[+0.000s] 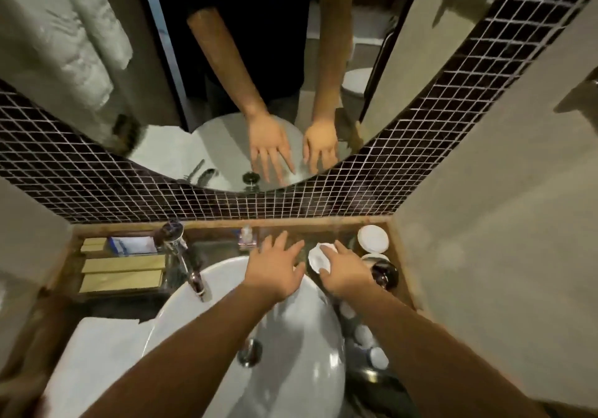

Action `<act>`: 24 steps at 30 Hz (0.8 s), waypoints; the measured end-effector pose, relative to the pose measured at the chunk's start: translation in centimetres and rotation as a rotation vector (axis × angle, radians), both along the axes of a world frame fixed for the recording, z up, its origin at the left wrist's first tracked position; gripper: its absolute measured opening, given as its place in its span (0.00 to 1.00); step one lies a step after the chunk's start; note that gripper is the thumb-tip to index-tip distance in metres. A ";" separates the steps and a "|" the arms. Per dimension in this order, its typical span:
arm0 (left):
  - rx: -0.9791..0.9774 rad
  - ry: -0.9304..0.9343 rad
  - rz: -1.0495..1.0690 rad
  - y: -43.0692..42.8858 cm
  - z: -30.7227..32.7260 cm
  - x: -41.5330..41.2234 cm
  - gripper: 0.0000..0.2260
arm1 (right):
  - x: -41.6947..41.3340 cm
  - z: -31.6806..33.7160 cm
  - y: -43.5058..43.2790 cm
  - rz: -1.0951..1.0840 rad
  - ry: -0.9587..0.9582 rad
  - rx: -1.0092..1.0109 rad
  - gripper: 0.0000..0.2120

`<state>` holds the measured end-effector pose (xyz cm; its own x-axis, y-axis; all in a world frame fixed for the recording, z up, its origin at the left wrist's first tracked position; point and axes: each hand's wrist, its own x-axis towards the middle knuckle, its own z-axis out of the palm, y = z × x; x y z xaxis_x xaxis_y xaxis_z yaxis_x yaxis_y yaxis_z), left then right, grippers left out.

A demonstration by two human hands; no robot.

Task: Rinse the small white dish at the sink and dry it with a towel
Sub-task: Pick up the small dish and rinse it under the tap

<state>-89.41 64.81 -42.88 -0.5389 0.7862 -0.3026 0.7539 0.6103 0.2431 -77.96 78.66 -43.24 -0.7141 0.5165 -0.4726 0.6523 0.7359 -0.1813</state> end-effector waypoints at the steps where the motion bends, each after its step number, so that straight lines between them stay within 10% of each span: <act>1: -0.002 -0.008 -0.005 0.6 -1.2 0.1 0.26 | -0.2 -1.2 0.8 0.026 -0.046 -0.010 0.30; 24: -0.058 -0.021 0.004 7.5 -13.2 0.6 0.23 | -2.8 -12.5 7.0 0.145 -0.061 0.004 0.34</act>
<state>-88.81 72.27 -56.10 -0.5348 0.7650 -0.3590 0.7466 0.6267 0.2232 -80.75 85.68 -55.75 -0.7515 0.4119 -0.5154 0.5489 0.8237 -0.1421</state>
